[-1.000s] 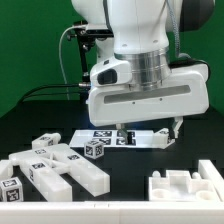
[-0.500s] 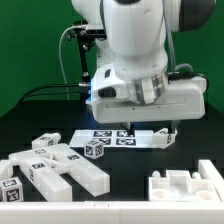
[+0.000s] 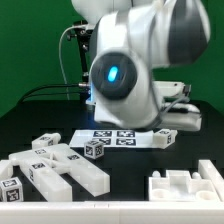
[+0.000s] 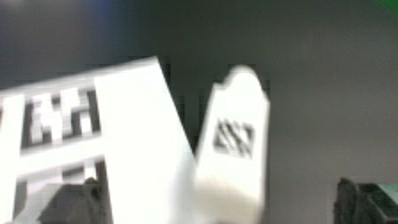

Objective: Assemble chair

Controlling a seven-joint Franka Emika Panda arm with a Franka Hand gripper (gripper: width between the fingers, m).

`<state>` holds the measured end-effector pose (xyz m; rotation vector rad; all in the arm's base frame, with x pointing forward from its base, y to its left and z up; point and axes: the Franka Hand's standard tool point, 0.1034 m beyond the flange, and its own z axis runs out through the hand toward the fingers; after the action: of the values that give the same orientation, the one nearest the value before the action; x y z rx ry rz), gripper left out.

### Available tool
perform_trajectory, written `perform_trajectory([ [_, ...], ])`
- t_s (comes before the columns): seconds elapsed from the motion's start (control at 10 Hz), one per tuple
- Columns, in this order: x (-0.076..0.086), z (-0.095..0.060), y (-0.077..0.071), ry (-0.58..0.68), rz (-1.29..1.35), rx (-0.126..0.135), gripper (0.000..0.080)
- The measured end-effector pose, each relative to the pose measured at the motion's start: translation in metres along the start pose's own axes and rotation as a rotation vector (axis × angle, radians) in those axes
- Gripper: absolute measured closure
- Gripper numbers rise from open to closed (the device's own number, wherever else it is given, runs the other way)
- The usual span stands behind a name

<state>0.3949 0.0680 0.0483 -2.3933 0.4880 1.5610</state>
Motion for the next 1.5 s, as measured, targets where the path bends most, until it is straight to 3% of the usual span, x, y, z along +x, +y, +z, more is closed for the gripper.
perform_trajectory([
  [0.1,0.013,-0.004,-0.002,0.006,-0.001,0.001,0.015],
  [0.3,0.01,-0.003,-0.003,0.011,-0.005,-0.002,0.015],
  [0.4,0.016,0.011,-0.002,0.015,0.028,0.007,0.015],
  [0.6,0.021,0.044,-0.003,0.018,0.065,-0.011,0.015],
  [0.8,0.021,0.057,-0.003,-0.002,0.095,-0.023,0.015],
  [1.0,0.021,0.056,-0.003,-0.001,0.095,-0.022,0.015],
  [1.1,0.021,0.056,-0.003,-0.001,0.095,-0.022,0.024],
  [1.2,0.02,0.053,-0.003,-0.001,0.093,-0.021,0.024],
  [1.3,0.01,0.035,-0.008,-0.005,0.08,-0.016,0.0452],
  [1.5,-0.009,-0.011,-0.02,0.026,0.043,-0.002,0.0718],
])
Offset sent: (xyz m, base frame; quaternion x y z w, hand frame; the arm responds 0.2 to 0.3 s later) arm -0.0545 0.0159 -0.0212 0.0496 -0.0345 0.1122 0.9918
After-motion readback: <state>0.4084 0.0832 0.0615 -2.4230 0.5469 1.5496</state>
